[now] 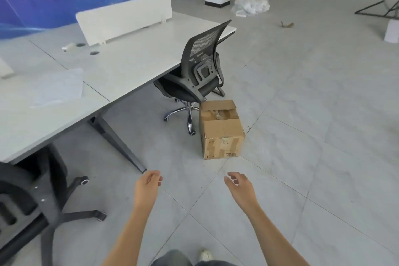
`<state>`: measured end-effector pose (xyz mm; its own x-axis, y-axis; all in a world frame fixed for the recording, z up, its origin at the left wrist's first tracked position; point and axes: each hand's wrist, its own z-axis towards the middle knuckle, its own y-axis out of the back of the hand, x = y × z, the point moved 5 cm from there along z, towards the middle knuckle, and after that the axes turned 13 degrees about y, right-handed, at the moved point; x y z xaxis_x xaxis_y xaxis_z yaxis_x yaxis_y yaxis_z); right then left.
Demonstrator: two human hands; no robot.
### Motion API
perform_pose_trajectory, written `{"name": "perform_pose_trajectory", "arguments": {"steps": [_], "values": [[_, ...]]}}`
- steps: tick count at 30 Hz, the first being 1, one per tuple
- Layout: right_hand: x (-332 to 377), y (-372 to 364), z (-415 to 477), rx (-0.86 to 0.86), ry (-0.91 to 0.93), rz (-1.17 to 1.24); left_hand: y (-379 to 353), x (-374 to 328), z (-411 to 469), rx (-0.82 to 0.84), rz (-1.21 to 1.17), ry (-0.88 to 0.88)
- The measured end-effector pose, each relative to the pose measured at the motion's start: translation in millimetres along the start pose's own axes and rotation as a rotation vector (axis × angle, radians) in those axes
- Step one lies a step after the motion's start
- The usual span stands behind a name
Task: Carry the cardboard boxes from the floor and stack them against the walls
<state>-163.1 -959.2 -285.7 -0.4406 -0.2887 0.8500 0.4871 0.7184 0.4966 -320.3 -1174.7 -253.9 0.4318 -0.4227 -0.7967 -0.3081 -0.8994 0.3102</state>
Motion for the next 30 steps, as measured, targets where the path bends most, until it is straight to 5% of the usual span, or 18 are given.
{"name": "perform_pose_trajectory", "arguments": {"steps": [20,30], "values": [[26,0,249,-0.3,-0.245,0.004,-125,-190,288,0.302,0.309,-0.024],[-10,20,290,-0.33,-0.419,-0.017,-208,-195,345,0.432,0.504,0.112]]}}
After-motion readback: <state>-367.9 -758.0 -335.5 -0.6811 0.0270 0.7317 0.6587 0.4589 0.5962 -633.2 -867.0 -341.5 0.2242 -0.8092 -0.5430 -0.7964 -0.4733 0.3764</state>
